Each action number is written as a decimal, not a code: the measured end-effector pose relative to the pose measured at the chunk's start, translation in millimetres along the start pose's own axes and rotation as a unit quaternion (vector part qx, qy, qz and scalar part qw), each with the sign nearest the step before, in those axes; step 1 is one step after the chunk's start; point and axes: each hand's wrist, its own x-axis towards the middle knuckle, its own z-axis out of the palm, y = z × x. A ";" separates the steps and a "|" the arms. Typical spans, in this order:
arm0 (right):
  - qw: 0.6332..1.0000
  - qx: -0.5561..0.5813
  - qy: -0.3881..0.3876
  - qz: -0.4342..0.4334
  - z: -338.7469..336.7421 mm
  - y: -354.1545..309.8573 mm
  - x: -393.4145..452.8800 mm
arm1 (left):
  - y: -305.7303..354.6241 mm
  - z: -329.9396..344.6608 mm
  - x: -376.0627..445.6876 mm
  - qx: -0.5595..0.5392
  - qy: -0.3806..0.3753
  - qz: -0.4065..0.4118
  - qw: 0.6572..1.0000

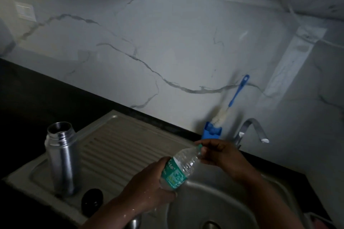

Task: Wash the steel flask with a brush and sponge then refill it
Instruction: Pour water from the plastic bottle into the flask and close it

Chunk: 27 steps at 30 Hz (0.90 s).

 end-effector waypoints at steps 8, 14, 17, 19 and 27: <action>0.930 -0.367 0.012 0.022 -65.1 9.6 -28.0 | 40.0 38.3 5.8 0.258 0.030 0.077 0.963; 0.920 -0.386 0.034 -0.049 -74.6 22.6 -53.6 | 56.3 65.7 1.7 0.310 0.076 0.108 0.942; 0.932 -0.357 0.029 -0.057 -80.8 27.7 -57.5 | 55.4 74.9 2.0 0.335 0.088 0.111 0.932; 0.952 -0.296 0.054 -0.054 -83.2 31.3 -57.6 | 57.0 78.7 3.5 0.340 0.109 0.120 0.926; 0.998 0.015 0.011 0.059 -56.1 46.6 -33.0 | 47.3 93.3 39.4 -0.038 0.104 0.017 0.994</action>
